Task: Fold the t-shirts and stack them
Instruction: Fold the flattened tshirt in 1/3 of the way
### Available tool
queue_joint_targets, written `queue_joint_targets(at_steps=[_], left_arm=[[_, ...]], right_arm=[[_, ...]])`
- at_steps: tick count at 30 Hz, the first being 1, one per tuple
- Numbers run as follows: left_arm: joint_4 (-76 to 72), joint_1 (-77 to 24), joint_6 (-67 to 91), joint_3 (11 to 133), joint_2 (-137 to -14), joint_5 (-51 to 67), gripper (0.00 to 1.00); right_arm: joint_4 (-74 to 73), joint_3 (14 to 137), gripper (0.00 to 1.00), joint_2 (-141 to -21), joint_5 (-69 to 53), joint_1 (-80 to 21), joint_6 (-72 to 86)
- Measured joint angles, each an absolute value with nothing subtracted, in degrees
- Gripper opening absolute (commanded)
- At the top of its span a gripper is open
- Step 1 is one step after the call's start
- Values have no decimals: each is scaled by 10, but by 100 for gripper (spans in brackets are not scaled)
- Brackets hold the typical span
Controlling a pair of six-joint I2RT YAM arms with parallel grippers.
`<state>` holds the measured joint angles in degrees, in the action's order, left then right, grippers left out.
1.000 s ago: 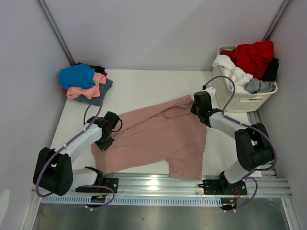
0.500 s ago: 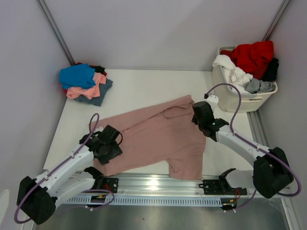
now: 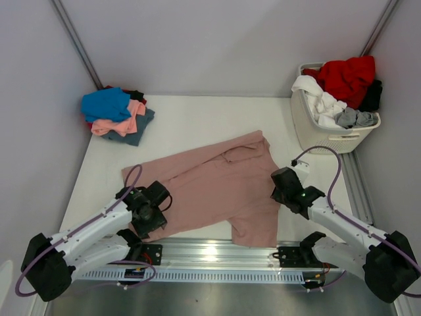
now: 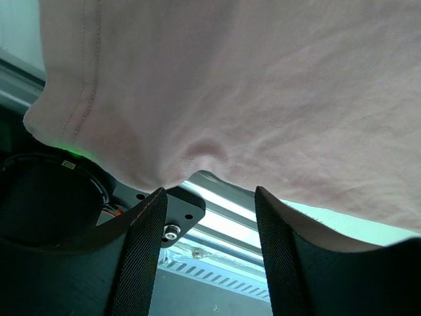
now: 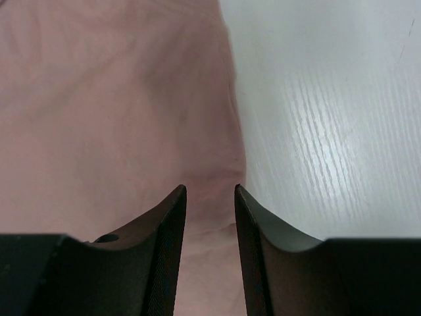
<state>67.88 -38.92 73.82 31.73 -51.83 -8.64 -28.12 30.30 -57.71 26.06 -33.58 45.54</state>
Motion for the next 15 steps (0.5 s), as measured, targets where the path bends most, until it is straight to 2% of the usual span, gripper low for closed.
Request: queue_joint_targets(at_steps=[15], left_arm=[[680, -392, 742, 317, -540, -85, 61]], right_arm=[[-363, 299, 32, -564, 222, -403, 531]])
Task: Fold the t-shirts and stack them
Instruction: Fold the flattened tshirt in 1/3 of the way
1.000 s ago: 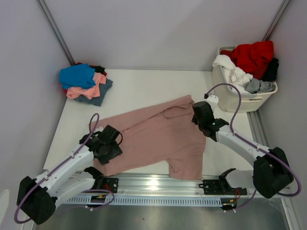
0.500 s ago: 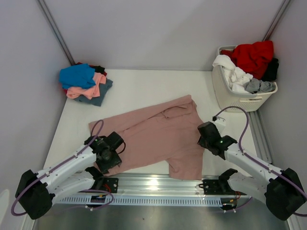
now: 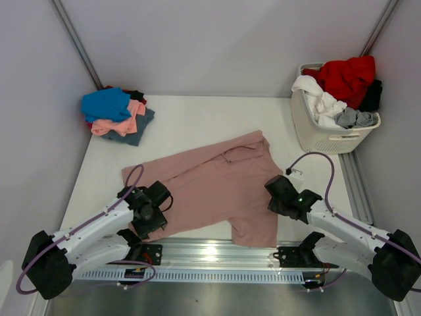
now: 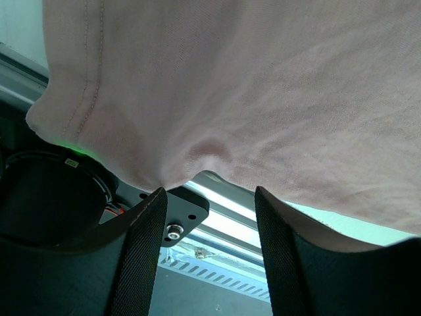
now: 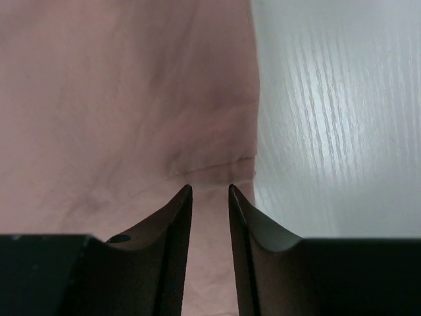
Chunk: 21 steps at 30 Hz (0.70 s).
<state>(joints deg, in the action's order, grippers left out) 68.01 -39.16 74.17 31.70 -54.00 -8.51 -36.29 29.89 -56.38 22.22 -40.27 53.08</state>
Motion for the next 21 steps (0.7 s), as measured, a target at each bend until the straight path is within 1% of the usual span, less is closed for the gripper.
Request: queue_joint_targets(at_steps=[6, 11, 13, 17, 21], left_arm=[[679, -396, 742, 317, -540, -83, 61], [679, -397, 745, 317, -541, -83, 61], [679, -398, 745, 317, -541, -83, 61], [679, -400, 745, 316, -539, -83, 61], [678, -401, 746, 316, -538, -83, 61]], right_arm=[[-396, 299, 29, -563, 231, -433, 558], [-392, 294, 29, -571, 235, -438, 568], [-388, 290, 31, -580, 239, -438, 569], [-377, 291, 38, -601, 255, -438, 563], [-373, 304, 42, -628, 266, -438, 552]])
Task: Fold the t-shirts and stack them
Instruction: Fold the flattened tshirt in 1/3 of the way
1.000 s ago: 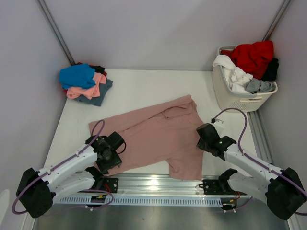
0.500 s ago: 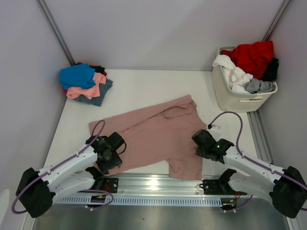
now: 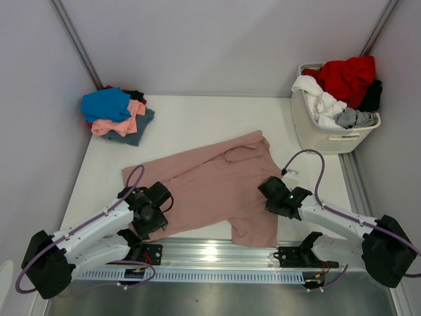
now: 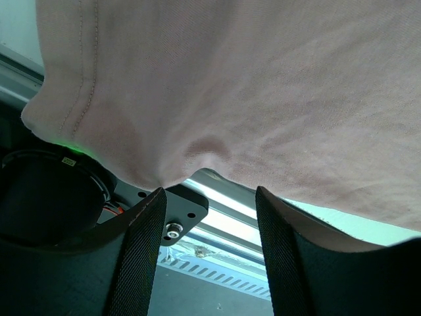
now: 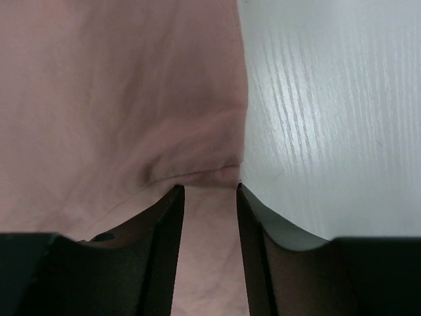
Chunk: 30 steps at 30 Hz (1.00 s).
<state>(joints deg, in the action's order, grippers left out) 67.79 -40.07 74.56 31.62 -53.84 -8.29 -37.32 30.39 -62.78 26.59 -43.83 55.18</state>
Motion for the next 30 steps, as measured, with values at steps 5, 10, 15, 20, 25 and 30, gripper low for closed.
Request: queue_joint_targets(at_steps=[5, 10, 15, 20, 25, 30], left_arm=[[677, -401, 746, 316, -538, -83, 63], [676, -402, 747, 316, -538, -83, 63], [676, -402, 748, 316, -538, -83, 63], [676, -402, 750, 316, -536, -83, 63], [676, -402, 751, 316, -536, -83, 63], [676, -402, 751, 316, -532, -83, 63]], right_arm=[[-365, 320, 54, -641, 282, -438, 539], [-348, 321, 51, -649, 284, -423, 524], [-322, 321, 46, -665, 277, -392, 507], [-293, 320, 35, -679, 262, -363, 489], [-271, 312, 16, -684, 243, -341, 477], [-258, 310, 0, -684, 225, -332, 468]])
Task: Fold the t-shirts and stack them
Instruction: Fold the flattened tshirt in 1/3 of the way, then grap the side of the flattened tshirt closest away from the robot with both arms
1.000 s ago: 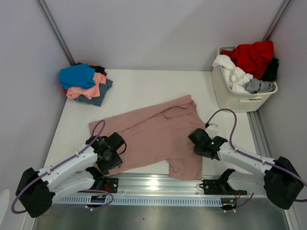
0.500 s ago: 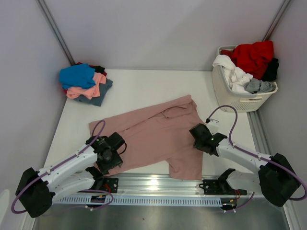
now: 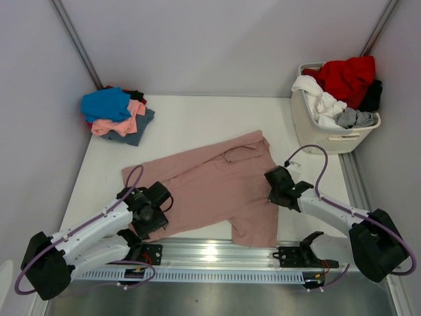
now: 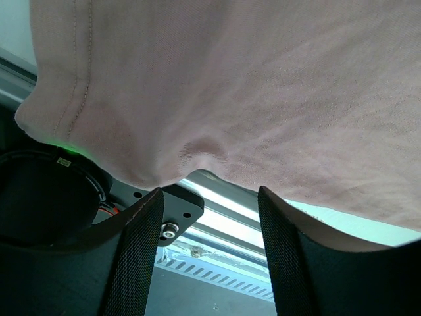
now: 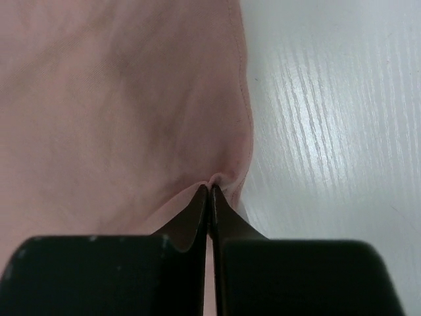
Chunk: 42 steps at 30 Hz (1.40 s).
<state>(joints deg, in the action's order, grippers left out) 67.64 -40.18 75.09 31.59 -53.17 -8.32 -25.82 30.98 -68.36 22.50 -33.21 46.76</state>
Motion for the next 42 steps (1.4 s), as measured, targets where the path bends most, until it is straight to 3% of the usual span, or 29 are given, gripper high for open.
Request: queue_joint_targets(at_steps=[7, 18, 30, 36, 39, 40, 42], left_arm=[[676, -402, 751, 316, -528, -83, 63], [676, -402, 751, 316, -527, -83, 63], [660, -406, 719, 314, -574, -63, 62], [672, -463, 727, 309, -579, -47, 60], [673, -490, 741, 304, -565, -40, 51], [675, -493, 746, 302, -562, -38, 35], [679, -495, 754, 295, -563, -37, 18]], right_arm=[[-252, 320, 0, -690, 223, -317, 462], [-247, 419, 0, -725, 278, -181, 443], [-237, 422, 0, -755, 265, -175, 437], [-227, 422, 0, -767, 255, -176, 429], [-222, 422, 0, -767, 249, -179, 428], [-222, 422, 0, -767, 248, -180, 428], [-221, 422, 0, -767, 245, -185, 428]])
